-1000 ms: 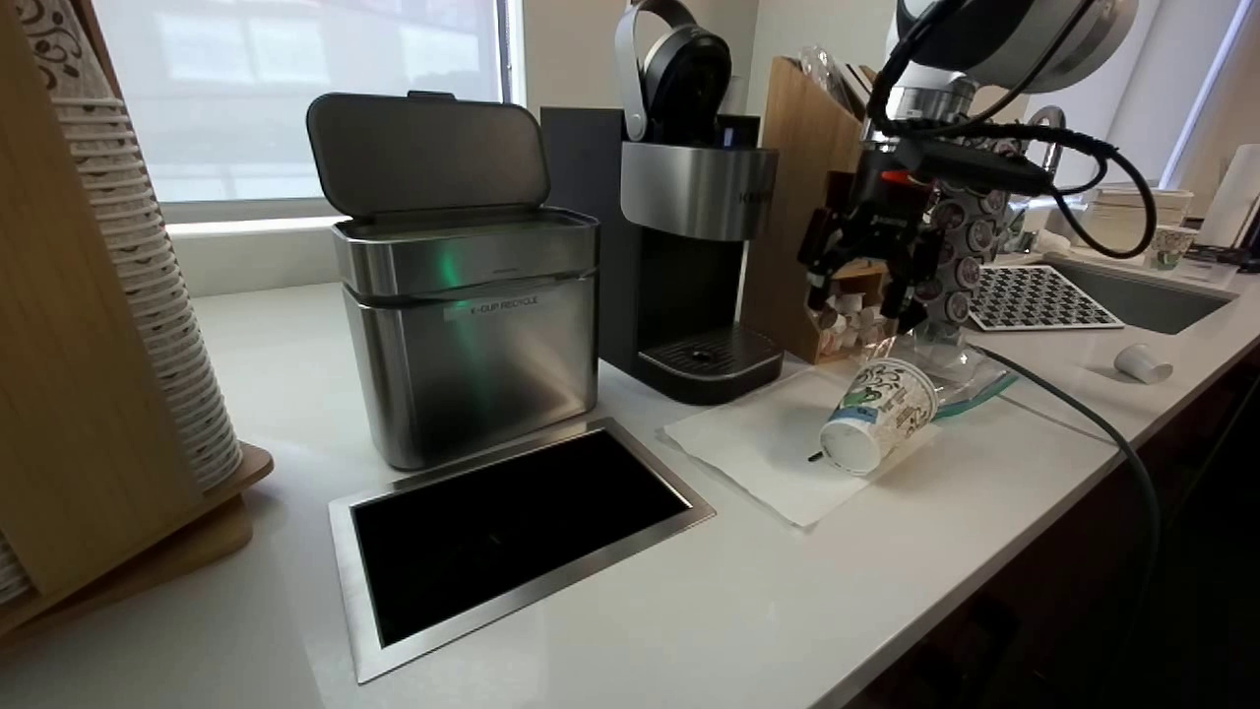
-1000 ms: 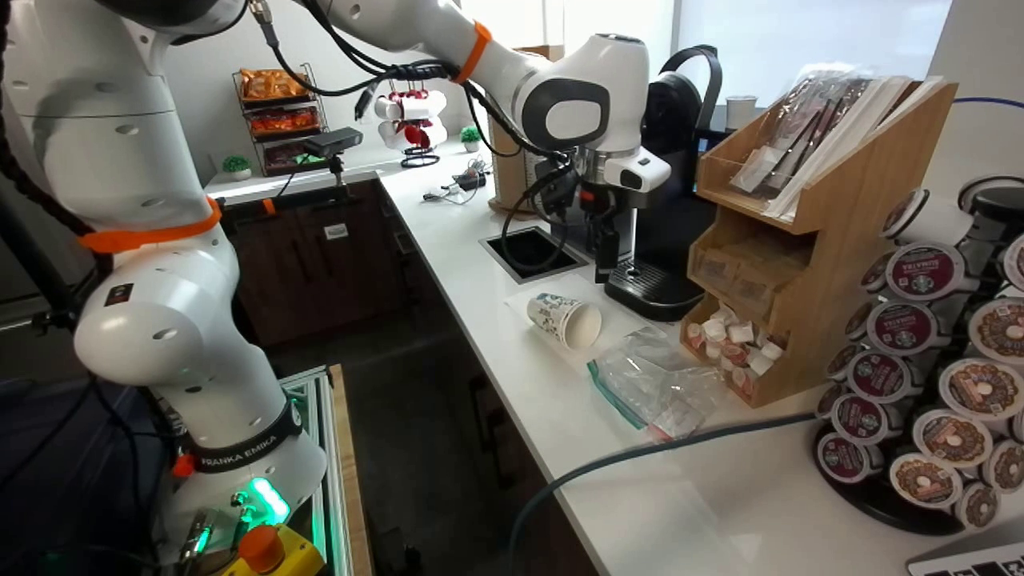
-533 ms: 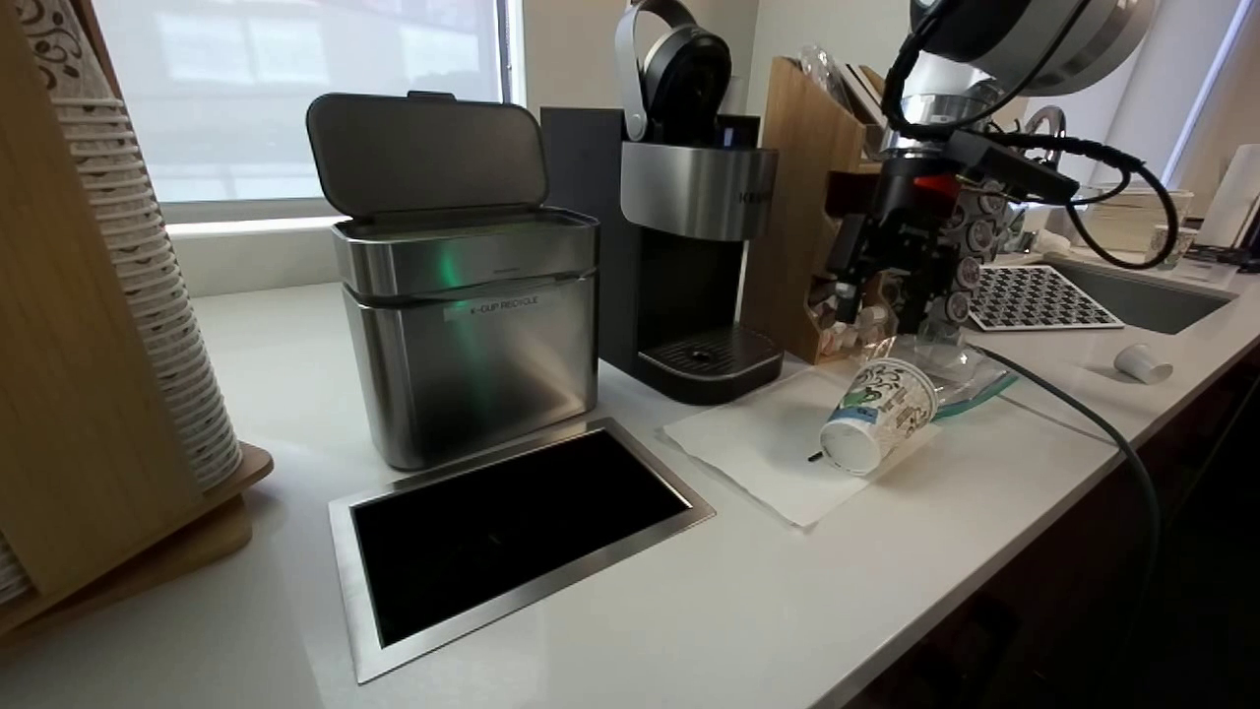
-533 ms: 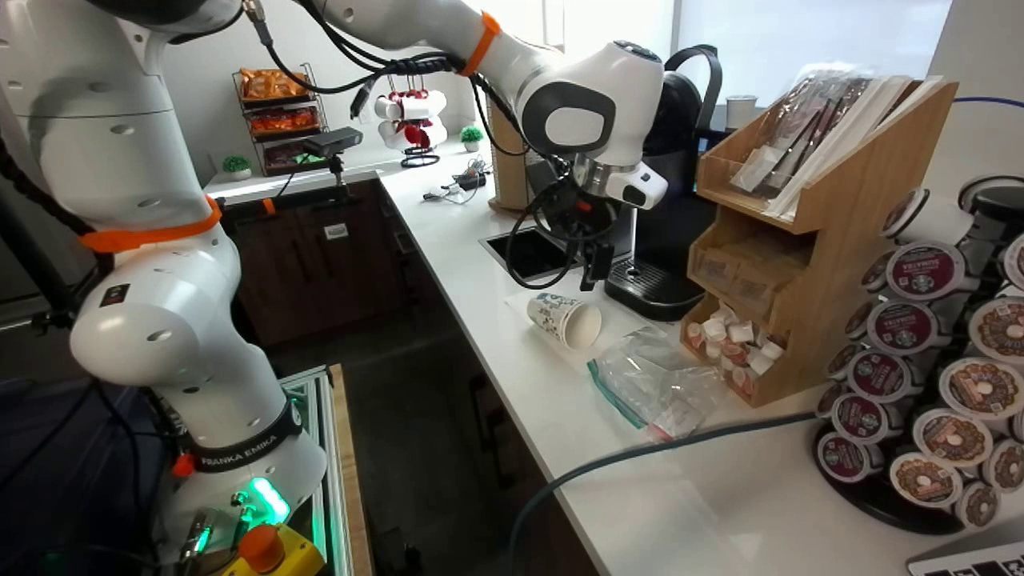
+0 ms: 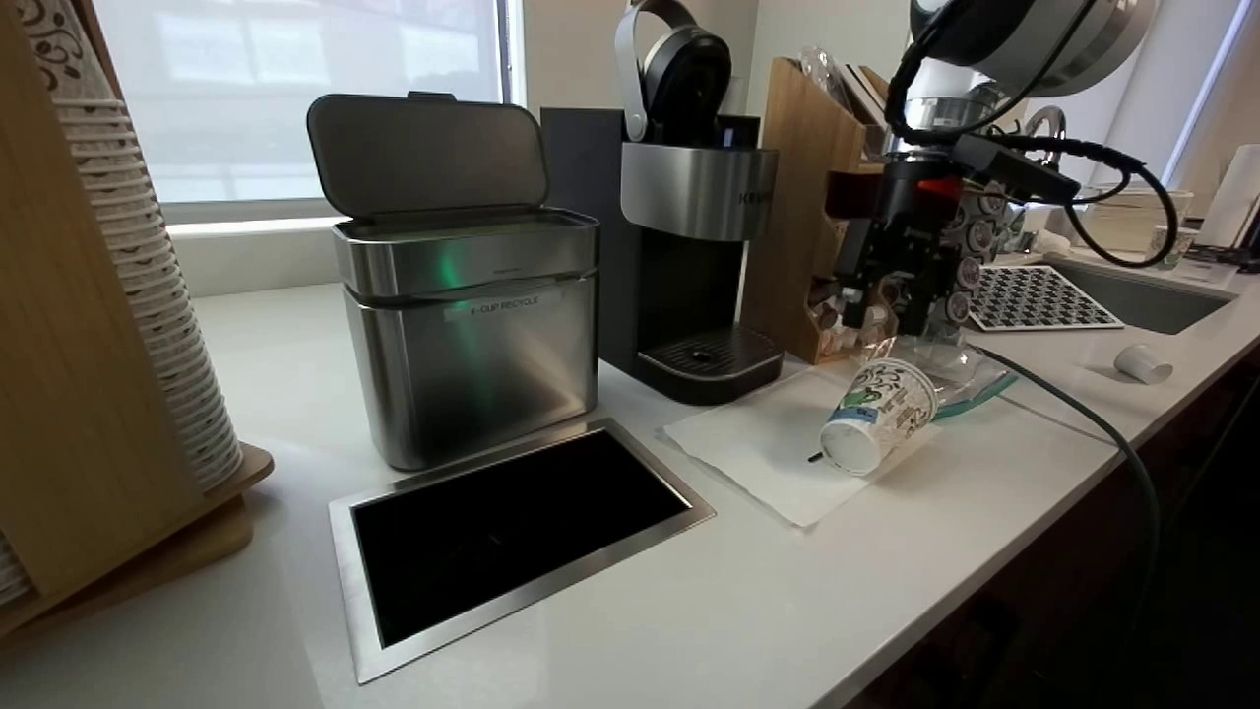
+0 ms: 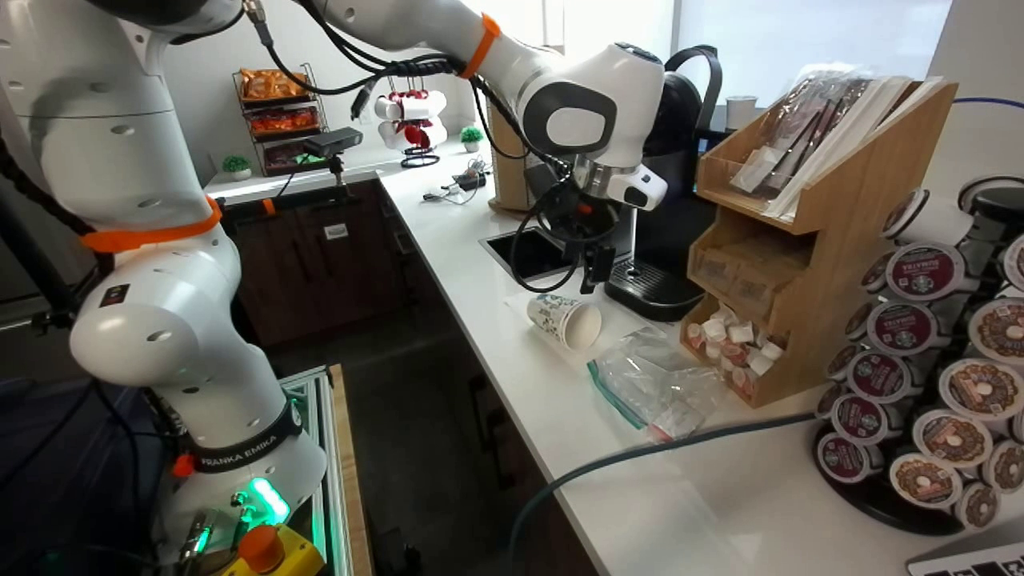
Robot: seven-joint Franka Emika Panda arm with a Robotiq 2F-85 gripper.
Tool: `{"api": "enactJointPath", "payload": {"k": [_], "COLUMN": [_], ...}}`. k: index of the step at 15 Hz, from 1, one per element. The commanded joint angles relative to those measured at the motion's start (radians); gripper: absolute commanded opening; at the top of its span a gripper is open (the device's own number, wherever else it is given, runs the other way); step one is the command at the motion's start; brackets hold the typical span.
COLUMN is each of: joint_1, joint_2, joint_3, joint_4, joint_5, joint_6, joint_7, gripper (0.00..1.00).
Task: Place the stacked coffee cups on the napkin upright.
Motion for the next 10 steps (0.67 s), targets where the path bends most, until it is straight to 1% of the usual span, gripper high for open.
{"api": "enactJointPath", "payload": {"k": [1, 5, 10], "joint_1": [-0.004, -0.014, -0.022], "joint_2": [0.003, 0.010, 0.051], "joint_3": [-0.003, -0.007, -0.006], "joint_4": [-0.002, -0.004, 0.010], "joint_5": [-0.058, -0.071, -0.082], "joint_6": [-0.038, -0.049, -0.026], "joint_7": [-0.078, -0.180, -0.300], "gripper": [1.00, 1.00, 1.00]}}
